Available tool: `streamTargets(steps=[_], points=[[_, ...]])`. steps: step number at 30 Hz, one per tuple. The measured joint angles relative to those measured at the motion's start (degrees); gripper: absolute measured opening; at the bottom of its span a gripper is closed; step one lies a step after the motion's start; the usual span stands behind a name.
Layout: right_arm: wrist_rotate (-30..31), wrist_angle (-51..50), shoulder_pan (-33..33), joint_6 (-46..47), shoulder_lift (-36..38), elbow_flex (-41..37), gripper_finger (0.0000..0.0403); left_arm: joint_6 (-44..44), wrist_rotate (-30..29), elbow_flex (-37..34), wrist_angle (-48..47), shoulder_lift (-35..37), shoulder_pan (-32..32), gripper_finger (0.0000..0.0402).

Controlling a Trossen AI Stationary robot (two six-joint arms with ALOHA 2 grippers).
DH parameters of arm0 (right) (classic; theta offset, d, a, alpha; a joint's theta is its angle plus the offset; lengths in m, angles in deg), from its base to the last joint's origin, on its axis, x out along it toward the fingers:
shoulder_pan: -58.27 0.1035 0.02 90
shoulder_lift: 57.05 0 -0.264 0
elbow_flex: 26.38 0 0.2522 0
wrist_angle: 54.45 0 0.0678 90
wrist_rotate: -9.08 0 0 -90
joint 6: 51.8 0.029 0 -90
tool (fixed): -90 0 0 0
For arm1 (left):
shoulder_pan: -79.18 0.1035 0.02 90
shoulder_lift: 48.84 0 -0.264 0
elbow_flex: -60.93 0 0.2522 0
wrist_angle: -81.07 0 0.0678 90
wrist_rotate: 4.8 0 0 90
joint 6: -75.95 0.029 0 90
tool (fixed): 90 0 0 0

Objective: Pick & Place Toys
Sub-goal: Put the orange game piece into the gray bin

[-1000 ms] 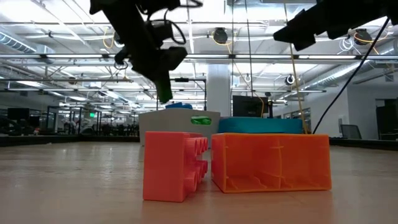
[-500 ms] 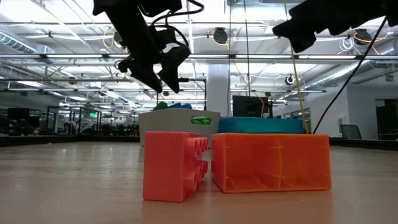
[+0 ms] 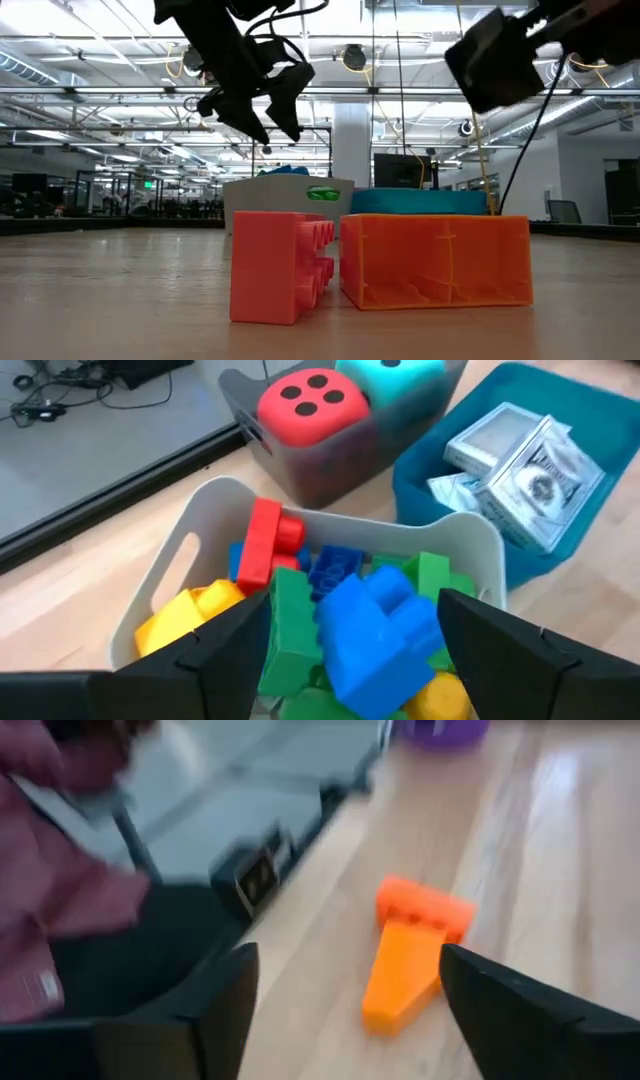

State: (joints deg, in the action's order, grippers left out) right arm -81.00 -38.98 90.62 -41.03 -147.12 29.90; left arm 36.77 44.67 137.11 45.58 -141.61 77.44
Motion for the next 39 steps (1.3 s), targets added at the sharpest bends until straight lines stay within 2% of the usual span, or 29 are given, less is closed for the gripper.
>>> streamTargets(steps=[3,6,11,16,21,27,31,36,39], points=[[3.6,-12.2,1.8,1.5,-5.2,7.8,0.031,0.3,0.0,0.0,2.7,0.0,0.0,0.0287],[9.2,-17.9,3.0,1.7,-9.9,13.1,0.0324,0.3,0.0,0.0,6.9,0.0,0.0,0.0287],[12.2,-16.6,3.4,2.4,-15.1,15.5,0.0322,0.2,0.0,0.0,14.8,0.0,0.0,0.029],[12.4,-16.8,2.5,4.9,-17.7,15.5,0.0307,3.3,0.1,0.0,22.9,0.0,0.0,0.029],[12.2,-10.4,2.1,4.3,-20.6,15.6,0.028,7.6,1.7,0.0,25.0,0.0,-0.3,0.0285],[11.8,-11.4,1.8,1.8,-21.5,15.5,0.0217,10.1,6.7,0.0,24.9,0.0,-0.3,0.0285],[11.4,-12.8,0.5,0.3,-21.1,15.5,0.0152,10.2,11.4,0.0,24.9,0.0,-0.3,0.0285],[7.0,-12.7,-2.3,-1.2,-20.8,15.5,0.0057,8.0,18.1,0.0,24.9,0.0,-0.5,0.0285],[4.5,-12.7,-4.0,-2.5,-20.2,15.5,0.0021,8.0,19.1,0.0,25.3,0.0,-0.6,0.0285]])
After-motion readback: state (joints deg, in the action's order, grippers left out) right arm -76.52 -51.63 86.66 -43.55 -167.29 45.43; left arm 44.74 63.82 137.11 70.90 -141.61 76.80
